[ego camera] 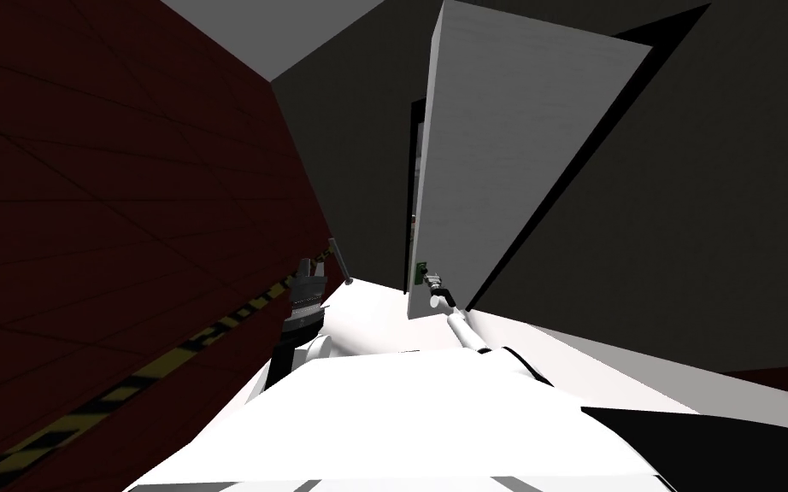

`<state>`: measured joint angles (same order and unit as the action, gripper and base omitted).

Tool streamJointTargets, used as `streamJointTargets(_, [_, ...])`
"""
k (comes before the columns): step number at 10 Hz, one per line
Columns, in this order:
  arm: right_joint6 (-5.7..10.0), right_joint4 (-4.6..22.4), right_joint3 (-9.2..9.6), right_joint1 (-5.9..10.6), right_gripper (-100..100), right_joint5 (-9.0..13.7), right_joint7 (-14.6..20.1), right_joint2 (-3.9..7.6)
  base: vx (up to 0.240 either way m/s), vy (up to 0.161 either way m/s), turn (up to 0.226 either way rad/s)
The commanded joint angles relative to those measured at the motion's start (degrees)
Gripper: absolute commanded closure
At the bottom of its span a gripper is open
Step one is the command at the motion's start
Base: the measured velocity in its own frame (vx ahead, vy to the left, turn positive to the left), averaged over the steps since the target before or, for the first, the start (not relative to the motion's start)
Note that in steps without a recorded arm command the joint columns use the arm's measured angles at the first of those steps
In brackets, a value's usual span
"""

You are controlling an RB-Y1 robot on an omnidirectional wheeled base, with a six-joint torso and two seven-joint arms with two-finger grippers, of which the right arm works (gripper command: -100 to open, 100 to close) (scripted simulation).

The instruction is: Pull the door open

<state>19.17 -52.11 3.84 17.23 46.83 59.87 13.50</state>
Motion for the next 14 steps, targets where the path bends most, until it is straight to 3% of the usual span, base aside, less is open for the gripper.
streamJointTargets(1, [-1.67, -1.4, -0.13, 1.11, -100, 0.3, -0.4, -0.44, 0.008, 0.041, -0.036])
streamJointTargets(2, [-0.97, -0.7, -0.43, -0.1, -100, 0.2, -0.2, 0.2, 0.012, -0.002, -0.062])
streamJointTargets(3, [-0.97, -0.7, -0.43, -0.1, 100, 0.2, -0.2, 0.2, 0.005, -0.013, 0.035])
streamJointTargets(8, [-0.97, -0.7, -0.43, -0.1, 100, 0.2, -0.2, 0.2, -0.004, 0.002, 0.004])
streamJointTargets(9, [-0.03, -1.5, 1.18, -0.67, -100, -0.1, 0.4, -0.08, -0.105, -0.067, 0.09])
streamJointTargets(14, [1.64, -3.0, 4.07, -1.53, -100, -0.8, 1.4, -0.66, -0.132, -0.107, 0.065])
